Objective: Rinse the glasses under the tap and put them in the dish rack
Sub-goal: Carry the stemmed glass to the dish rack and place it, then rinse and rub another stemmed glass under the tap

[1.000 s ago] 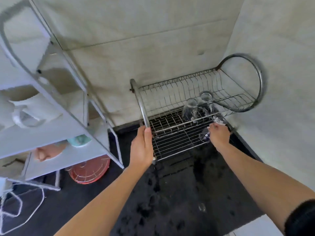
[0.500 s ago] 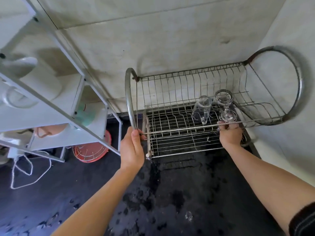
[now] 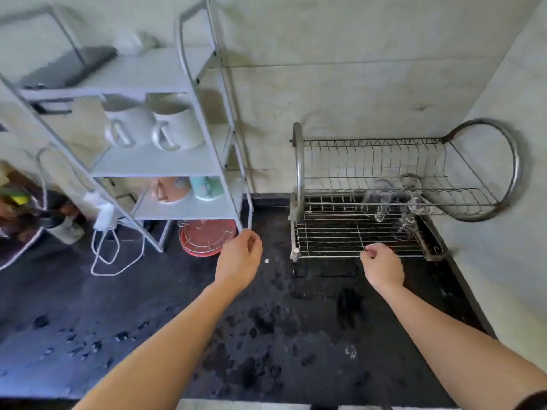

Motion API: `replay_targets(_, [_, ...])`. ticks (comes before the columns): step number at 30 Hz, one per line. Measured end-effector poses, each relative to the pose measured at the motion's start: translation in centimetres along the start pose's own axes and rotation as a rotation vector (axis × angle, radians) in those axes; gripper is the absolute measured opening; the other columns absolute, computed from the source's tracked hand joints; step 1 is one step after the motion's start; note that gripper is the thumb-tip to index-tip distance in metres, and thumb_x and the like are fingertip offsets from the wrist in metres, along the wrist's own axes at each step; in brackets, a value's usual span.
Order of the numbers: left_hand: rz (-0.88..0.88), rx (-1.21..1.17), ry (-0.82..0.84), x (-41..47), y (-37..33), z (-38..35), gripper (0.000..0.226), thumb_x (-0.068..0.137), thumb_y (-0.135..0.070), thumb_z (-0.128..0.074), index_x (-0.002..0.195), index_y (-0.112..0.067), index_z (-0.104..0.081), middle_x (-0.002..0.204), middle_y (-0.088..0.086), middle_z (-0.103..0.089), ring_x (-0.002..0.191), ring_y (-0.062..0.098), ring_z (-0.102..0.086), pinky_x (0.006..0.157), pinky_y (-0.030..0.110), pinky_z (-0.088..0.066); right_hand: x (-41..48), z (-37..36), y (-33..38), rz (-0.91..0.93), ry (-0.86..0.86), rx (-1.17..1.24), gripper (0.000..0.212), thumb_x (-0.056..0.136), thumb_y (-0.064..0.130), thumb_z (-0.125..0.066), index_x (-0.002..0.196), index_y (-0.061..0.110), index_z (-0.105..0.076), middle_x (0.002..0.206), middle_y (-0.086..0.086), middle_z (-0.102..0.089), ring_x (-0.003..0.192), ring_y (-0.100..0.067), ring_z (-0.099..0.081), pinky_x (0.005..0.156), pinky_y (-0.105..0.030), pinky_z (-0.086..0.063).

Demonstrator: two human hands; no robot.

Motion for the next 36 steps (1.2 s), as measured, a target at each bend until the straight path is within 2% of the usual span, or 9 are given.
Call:
replay_targets(4, [0.129,0.079,-0.006,-6.6,7.5,6.1,0.009,0.092,-0.025,-0.048,0.092,-0.023,-0.057,0.07,-0.007,-0.059,0.067,0.02,-0.056,0.063,0.034,-0.048,-8.5,-5.7,6.2,0.144,0.148,-0.056,0.022,0.092,0.033,-0.059,0.11,0.024,-0.067,0.104,0.003,-0.072,0.098,-0.027,-0.064,0.082,-0.035,-0.052])
replay_targets(8, [0.23,0.175,-0.1,-13.2,14.4,13.9,0.014,0.093,-0.025,-0.046,0.097,-0.018,-0.058,0.081,-0.001,-0.065,0.076,0.023,-0.06,0.067,0.036,-0.051,-16.4,-11.4,13.8,0.324,0.266,-0.097,0.022,0.093,0.032,-0.058,0.111,0.025,-0.067,0.105,0.005,-0.071,0.101,-0.025,-0.063,0.081,-0.032,-0.048])
replay_targets(14, [0.403,0.26,-0.263,-20.2,23.2,25.6,0.015,0.094,-0.026,-0.045,0.097,-0.018,-0.057,0.09,0.002,-0.066,0.078,0.023,-0.058,0.065,0.032,-0.046,-26.1,-18.7,25.2,0.565,0.417,-0.085,0.021,0.093,0.03,-0.057,0.111,0.024,-0.067,0.104,0.005,-0.07,0.101,-0.024,-0.062,0.077,-0.031,-0.045])
replay_targets(21, [0.534,0.264,-0.47,-25.3,30.9,35.6,0.017,0.096,-0.024,-0.047,0.103,-0.016,-0.06,0.097,0.002,-0.066,0.085,0.017,-0.058,0.078,0.03,-0.049,-34.6,-28.0,37.3,0.817,0.561,-0.138,0.022,0.092,0.03,-0.057,0.111,0.024,-0.067,0.108,0.004,-0.069,0.101,-0.026,-0.061,0.074,-0.03,-0.043])
replay_targets(23, [0.585,0.271,-0.511,-26.2,33.5,38.1,0.018,0.096,-0.023,-0.047,0.104,-0.015,-0.06,0.1,0.006,-0.066,0.088,0.021,-0.059,0.078,0.03,-0.048,-36.8,-31.4,40.5,0.869,0.617,-0.165,0.022,0.093,0.03,-0.056,0.111,0.024,-0.066,0.107,0.004,-0.067,0.101,-0.025,-0.06,0.072,-0.03,-0.04])
replay_targets(26, [0.693,0.273,-0.539,-27.2,37.9,41.5,0.018,0.096,-0.024,-0.047,0.108,-0.016,-0.059,0.104,0.005,-0.066,0.093,0.023,-0.059,0.076,0.029,-0.047,-40.0,-37.0,45.0,0.924,0.697,-0.157,0.019,0.091,0.031,-0.056,0.106,0.026,-0.066,0.1,0.005,-0.068,0.098,-0.025,-0.06,0.077,-0.033,-0.047])
replay_targets(30, [0.856,0.274,-0.583,-29.5,43.8,45.9,0.017,0.095,-0.026,-0.047,0.106,-0.018,-0.058,0.099,0.005,-0.068,0.082,0.019,-0.059,0.068,0.027,-0.044,-45.6,-43.9,51.2,1.016,0.801,-0.19,0.019,0.092,0.031,-0.056,0.108,0.026,-0.066,0.091,0.009,-0.062,0.086,-0.019,-0.057,0.072,-0.029,-0.046])
replay_targets(33, [0.936,0.25,-0.647,-32.5,47.0,48.8,0.018,0.093,-0.024,-0.046,0.103,-0.015,-0.059,0.096,0.004,-0.067,0.084,0.023,-0.06,0.066,0.03,-0.045,-51.0,-48.2,55.2,1.118,0.887,-0.239,0.02,0.094,0.031,-0.055,0.11,0.025,-0.065,0.099,0.006,-0.066,0.089,-0.019,-0.06,0.075,-0.032,-0.052])
replay_targets(36, [1.045,0.208,-0.709,-36.5,50.0,50.6,0.015,0.092,-0.023,-0.046,0.094,-0.014,-0.059,0.088,0.004,-0.067,0.081,0.025,-0.06,0.067,0.036,-0.049,-57.4,-51.6,58.2,1.218,0.976,-0.271,0.015,0.093,0.028,-0.053,0.099,0.021,-0.065,0.095,0.0,-0.067,0.087,-0.022,-0.061,0.075,-0.036,-0.054])
Point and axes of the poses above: each hand's wrist, its own x-axis towards the middle knuckle, its own z-axis out of the back of the hand, y = z × x, the point moved 6 cm from there along x, towards the middle knuckle
